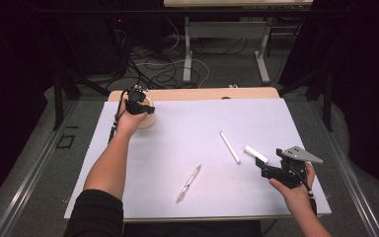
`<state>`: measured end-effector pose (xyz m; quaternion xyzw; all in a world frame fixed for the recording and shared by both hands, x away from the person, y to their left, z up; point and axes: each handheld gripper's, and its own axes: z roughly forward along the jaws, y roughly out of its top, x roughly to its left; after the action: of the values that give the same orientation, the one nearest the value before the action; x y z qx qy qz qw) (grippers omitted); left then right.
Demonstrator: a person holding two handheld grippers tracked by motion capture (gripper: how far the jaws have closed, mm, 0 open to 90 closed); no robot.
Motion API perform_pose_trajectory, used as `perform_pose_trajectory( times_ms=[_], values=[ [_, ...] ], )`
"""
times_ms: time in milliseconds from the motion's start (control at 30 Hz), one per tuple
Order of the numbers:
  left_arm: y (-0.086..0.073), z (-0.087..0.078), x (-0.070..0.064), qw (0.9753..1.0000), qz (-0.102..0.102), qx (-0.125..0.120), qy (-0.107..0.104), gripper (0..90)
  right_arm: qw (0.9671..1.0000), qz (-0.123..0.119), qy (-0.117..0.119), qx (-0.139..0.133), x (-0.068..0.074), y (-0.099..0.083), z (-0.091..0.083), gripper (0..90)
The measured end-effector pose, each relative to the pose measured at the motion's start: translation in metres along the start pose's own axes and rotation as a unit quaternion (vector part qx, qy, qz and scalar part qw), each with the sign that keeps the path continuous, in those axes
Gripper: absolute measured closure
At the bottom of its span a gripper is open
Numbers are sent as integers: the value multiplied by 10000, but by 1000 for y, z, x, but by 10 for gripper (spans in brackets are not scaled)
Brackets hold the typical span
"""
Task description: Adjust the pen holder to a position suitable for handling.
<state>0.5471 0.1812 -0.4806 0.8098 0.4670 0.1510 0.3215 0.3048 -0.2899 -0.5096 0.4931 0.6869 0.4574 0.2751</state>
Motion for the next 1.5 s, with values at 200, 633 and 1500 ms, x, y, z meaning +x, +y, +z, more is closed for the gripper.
perform_pose_trajectory(
  times_ms=[200,633,1500],
  values=[
    [0,-1,-1,10000,27,63,-27,778,10000,-10,-13,22,0,0,-1,144],
    [0,-9,-6,9998,22,144,-113,780,10000,3,-18,15,0,0,0,145],
    [10,-34,-53,9996,-224,120,-147,771,10000,3,4,-27,0,1,1,144]
  ],
)
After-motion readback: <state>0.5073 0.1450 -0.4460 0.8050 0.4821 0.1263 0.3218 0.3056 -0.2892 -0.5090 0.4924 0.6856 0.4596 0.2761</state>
